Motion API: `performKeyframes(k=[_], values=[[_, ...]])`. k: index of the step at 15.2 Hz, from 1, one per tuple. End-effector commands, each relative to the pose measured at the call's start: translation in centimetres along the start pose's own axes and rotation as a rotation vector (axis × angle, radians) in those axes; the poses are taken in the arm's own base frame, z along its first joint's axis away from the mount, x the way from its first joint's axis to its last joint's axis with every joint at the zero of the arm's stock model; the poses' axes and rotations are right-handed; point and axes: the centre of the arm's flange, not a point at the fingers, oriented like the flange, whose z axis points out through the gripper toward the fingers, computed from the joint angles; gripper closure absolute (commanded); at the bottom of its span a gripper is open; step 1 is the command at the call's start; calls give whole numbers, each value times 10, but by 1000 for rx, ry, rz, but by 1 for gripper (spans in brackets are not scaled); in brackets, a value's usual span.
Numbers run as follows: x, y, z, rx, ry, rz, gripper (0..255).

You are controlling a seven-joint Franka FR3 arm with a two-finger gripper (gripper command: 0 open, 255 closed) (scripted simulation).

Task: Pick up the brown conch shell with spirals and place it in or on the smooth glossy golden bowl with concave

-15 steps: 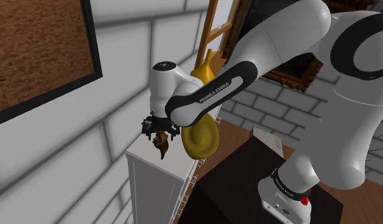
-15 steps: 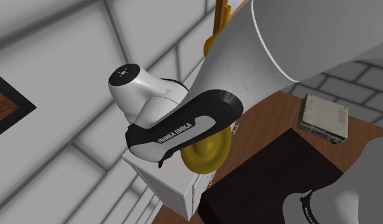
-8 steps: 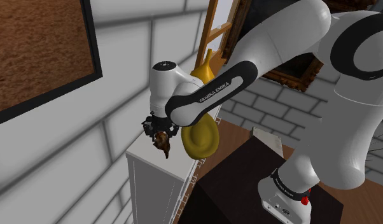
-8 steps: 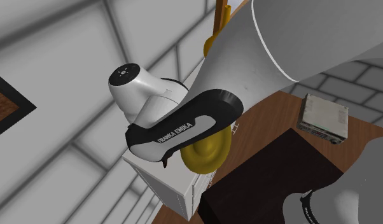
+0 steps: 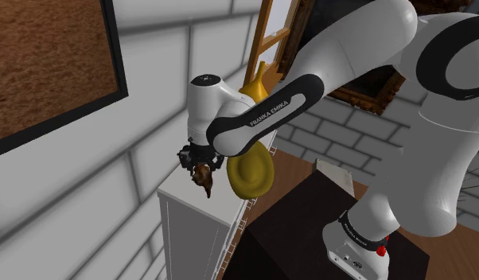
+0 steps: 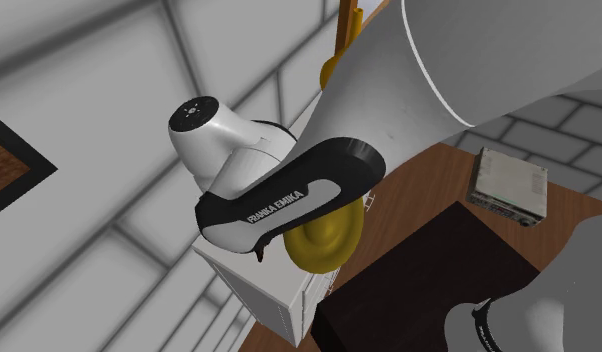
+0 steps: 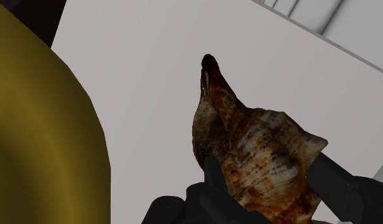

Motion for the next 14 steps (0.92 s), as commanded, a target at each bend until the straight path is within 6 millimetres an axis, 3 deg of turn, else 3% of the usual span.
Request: performKeyframes(k=[1, 14], values=[[0, 1, -9, 0, 0, 0, 255], [1, 4, -78, 0, 0, 0, 255]])
